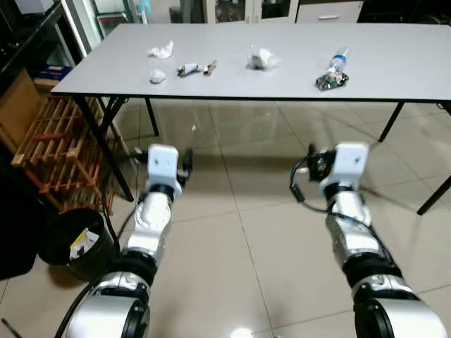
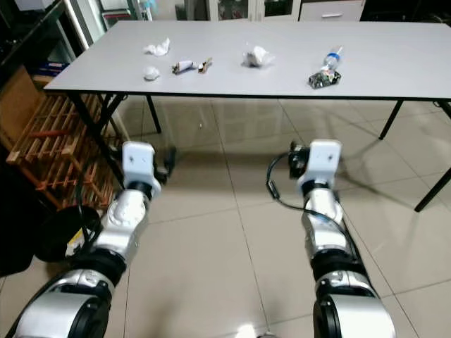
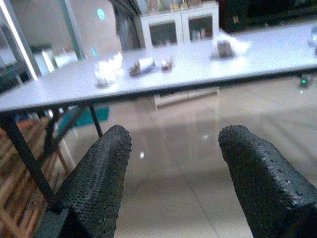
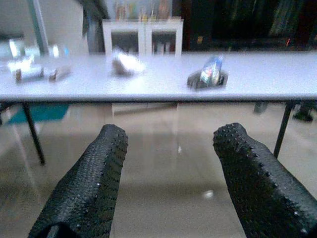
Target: Picking trash to rubbish bin
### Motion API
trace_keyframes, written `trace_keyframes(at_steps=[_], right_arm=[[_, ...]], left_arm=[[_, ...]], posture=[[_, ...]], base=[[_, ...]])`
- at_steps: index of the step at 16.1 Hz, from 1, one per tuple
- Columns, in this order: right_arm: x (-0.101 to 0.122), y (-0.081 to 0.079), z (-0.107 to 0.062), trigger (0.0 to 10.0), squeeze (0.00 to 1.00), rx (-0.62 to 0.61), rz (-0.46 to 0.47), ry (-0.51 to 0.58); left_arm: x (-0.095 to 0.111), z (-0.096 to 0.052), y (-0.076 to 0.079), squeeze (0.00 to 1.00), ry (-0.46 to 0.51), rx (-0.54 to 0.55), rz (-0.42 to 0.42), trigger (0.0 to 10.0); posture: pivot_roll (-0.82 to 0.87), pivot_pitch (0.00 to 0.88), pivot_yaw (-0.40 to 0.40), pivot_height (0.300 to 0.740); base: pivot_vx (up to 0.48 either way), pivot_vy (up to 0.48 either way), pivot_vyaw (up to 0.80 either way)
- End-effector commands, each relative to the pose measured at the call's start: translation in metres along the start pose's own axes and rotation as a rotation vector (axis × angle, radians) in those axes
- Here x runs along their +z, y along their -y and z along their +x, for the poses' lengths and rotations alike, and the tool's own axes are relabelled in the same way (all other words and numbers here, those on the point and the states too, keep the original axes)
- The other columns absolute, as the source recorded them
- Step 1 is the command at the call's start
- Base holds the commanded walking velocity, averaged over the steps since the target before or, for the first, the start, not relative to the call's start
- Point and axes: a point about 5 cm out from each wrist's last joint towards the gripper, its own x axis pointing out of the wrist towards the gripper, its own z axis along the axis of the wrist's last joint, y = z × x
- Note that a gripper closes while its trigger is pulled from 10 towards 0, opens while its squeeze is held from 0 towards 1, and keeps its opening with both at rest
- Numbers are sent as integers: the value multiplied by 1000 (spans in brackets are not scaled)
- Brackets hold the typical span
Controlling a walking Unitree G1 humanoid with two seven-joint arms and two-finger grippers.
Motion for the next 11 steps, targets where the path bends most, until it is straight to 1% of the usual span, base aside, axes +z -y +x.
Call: trace_keyframes(at_steps=[1, 2, 3, 6, 11], right_arm=[[37, 4, 11, 10000, 0, -25, 18, 145], [41, 4, 12, 10000, 0, -24, 18, 155], [51, 1, 12, 10000, 0, -23, 27, 191], [58, -5, 11, 10000, 0, -14, 31, 210], [58, -9, 8, 10000, 0, -10, 33, 173]], left_arm=[[28, 10, -7, 0, 115, 14, -4, 10000], [30, 10, -8, 0, 125, 14, -3, 10000], [35, 10, -9, 0, 146, 13, 7, 10000], [38, 8, -6, 0, 158, -1, 14, 10000], [42, 7, 4, 0, 158, -32, 23, 10000]], posture=[[-62, 55, 42, 740], [-62, 55, 42, 740], [-57, 57, 42, 740], [-60, 58, 42, 740], [-60, 60, 41, 740]], base=[[0, 0, 0], [0, 0, 0], [0, 0, 0], [0, 0, 0], [389, 0, 0]])
